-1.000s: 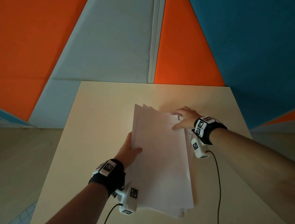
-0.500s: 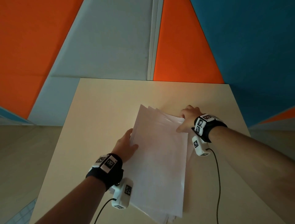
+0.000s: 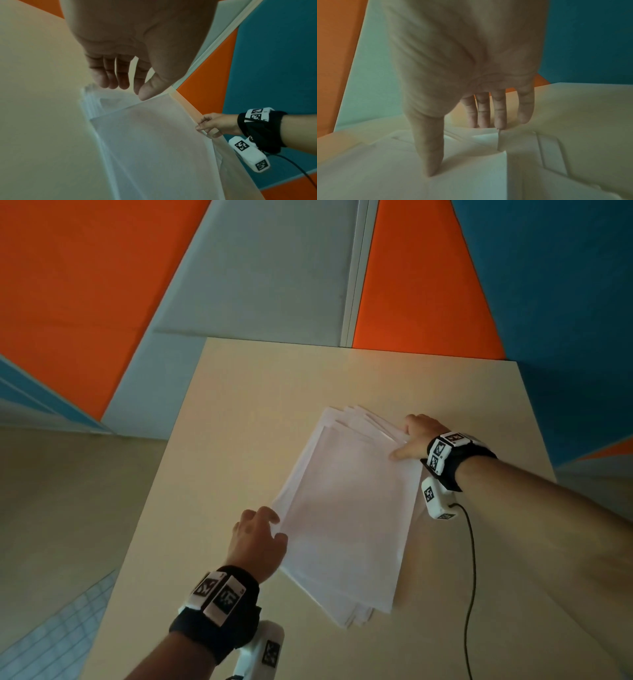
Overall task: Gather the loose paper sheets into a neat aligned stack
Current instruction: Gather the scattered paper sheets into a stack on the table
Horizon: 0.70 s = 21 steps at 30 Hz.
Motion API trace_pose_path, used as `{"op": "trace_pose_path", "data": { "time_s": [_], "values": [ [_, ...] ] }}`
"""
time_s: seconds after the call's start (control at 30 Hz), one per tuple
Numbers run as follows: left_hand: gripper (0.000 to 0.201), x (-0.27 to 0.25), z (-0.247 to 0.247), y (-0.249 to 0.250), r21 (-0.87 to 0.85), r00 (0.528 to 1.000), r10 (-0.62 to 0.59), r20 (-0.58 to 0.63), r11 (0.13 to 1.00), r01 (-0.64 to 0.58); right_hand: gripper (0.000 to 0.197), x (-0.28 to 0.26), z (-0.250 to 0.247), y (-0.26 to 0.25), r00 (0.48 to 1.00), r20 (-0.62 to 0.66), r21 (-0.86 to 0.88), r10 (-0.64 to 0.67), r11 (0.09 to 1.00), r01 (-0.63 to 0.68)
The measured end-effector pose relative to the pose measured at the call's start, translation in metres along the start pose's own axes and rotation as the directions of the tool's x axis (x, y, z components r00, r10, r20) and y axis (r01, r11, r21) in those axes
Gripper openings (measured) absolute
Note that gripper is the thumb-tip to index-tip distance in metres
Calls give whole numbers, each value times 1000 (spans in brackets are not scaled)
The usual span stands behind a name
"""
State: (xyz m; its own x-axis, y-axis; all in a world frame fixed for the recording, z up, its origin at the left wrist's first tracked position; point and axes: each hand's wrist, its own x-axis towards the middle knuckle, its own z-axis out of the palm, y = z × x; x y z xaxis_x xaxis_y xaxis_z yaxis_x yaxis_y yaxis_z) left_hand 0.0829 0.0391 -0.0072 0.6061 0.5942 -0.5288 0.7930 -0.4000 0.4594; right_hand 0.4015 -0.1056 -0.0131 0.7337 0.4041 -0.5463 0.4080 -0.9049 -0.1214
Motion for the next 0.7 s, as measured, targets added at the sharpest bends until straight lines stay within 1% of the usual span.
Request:
{"op": "trace_pose_path", "data": {
  "time_s": [0.07, 0.1, 0.17, 0.2, 0.27, 0.3, 0.37, 0.4, 0.43, 0.47, 0.5, 0.57, 0.7],
  "values": [
    [37, -14, 4, -12, -53, 995, -102, 15, 993, 102, 84, -2, 2, 3, 1000, 10, -7, 28, 1000, -28],
    [40, -21, 6, -16, -94, 987, -156, 26, 983, 157, 78, -3, 3, 5, 999, 13, -3, 37, 999, -37],
    [40, -34, 12, -22, -193, 969, -239, 66, 950, 247, 59, -5, 5, 6, 999, -5, 22, 50, 999, -50],
    [32, -40, 15, -22, -250, 959, -267, 92, 926, 282, 51, -5, 5, 6, 999, -15, 33, 48, 998, -47],
    [19, -48, 23, -20, -386, 938, -310, 153, 855, 346, 46, -6, 8, 7, 999, -34, 64, 29, 998, -27],
    [17, -49, 26, -17, -464, 929, -323, 182, 805, 371, 48, -6, 9, 8, 999, -47, 70, 24, 997, -20],
    [16, -48, 31, -8, -588, 923, -309, 228, 712, 384, 50, -9, 11, 8, 998, -68, 85, 10, 996, -4],
    [23, -46, 32, -2, -630, 923, -298, 243, 675, 384, 48, -11, 11, 8, 998, -66, 93, 9, 996, -2],
    [37, -43, 32, 3, -661, 919, -299, 255, 640, 392, 42, -12, 11, 7, 999, -53, 104, 12, 995, -7],
    [51, -41, 32, 9, -686, 915, -303, 266, 607, 401, 33, -13, 11, 6, 999, -40, 122, 13, 993, -8],
    [61, -38, 33, 12, -712, 913, -304, 273, 574, 404, 25, -14, 10, 5, 999, -30, 138, 15, 990, -11],
    [69, -35, 35, 16, -753, 910, -318, 265, 522, 402, 25, -14, 9, 5, 999, -31, 165, 24, 986, -19],
    [74, -40, 39, 11, -769, 899, -331, 286, 481, 422, 23, -16, 5, 3, 997, -64, 149, 43, 988, -33]
  ]
}}
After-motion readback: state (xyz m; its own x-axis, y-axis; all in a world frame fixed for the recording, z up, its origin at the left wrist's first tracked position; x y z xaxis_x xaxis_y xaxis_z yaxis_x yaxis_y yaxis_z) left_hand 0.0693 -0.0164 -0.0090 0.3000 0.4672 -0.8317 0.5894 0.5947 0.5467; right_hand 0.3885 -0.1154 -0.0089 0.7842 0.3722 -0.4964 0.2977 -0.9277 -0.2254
